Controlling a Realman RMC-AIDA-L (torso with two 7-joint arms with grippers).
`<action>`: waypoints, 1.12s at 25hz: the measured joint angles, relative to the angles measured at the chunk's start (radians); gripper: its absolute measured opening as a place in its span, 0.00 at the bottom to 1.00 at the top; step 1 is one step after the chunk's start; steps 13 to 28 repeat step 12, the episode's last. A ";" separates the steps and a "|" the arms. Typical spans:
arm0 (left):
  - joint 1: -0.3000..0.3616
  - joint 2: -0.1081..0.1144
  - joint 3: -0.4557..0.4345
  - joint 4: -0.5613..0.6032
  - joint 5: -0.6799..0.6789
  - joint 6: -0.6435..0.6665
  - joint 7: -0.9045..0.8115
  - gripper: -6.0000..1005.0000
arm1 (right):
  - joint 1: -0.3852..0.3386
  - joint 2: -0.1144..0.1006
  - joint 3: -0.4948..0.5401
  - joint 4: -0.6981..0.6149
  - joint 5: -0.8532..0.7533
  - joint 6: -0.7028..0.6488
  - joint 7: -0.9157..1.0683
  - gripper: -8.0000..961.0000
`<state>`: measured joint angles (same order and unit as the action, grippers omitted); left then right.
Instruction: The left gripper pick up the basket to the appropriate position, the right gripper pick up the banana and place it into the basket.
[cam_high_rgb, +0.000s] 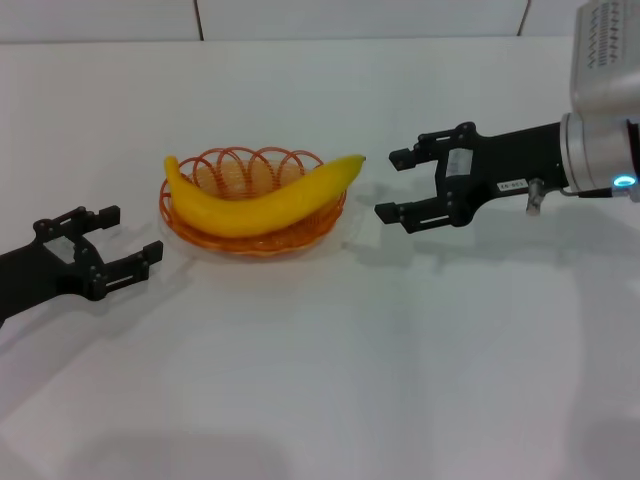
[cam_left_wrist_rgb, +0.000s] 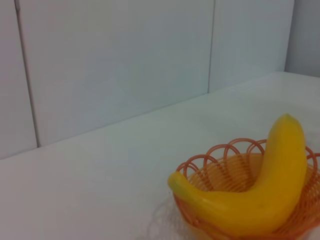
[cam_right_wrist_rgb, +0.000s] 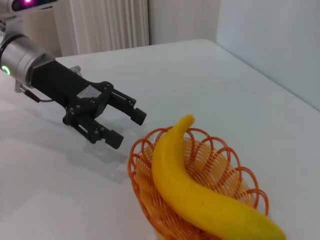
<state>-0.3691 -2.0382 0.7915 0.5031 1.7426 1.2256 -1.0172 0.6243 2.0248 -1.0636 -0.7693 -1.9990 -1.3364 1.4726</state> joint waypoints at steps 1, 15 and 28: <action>0.000 0.000 0.000 0.000 0.000 0.000 0.001 0.79 | 0.000 0.000 0.000 0.000 -0.003 0.001 0.000 0.79; -0.001 -0.001 0.000 0.000 0.000 0.000 0.006 0.79 | 0.001 0.001 -0.003 0.001 -0.010 0.002 0.000 0.79; -0.001 -0.001 0.000 0.000 0.000 0.000 0.006 0.79 | 0.001 0.001 -0.003 0.001 -0.010 0.002 0.000 0.79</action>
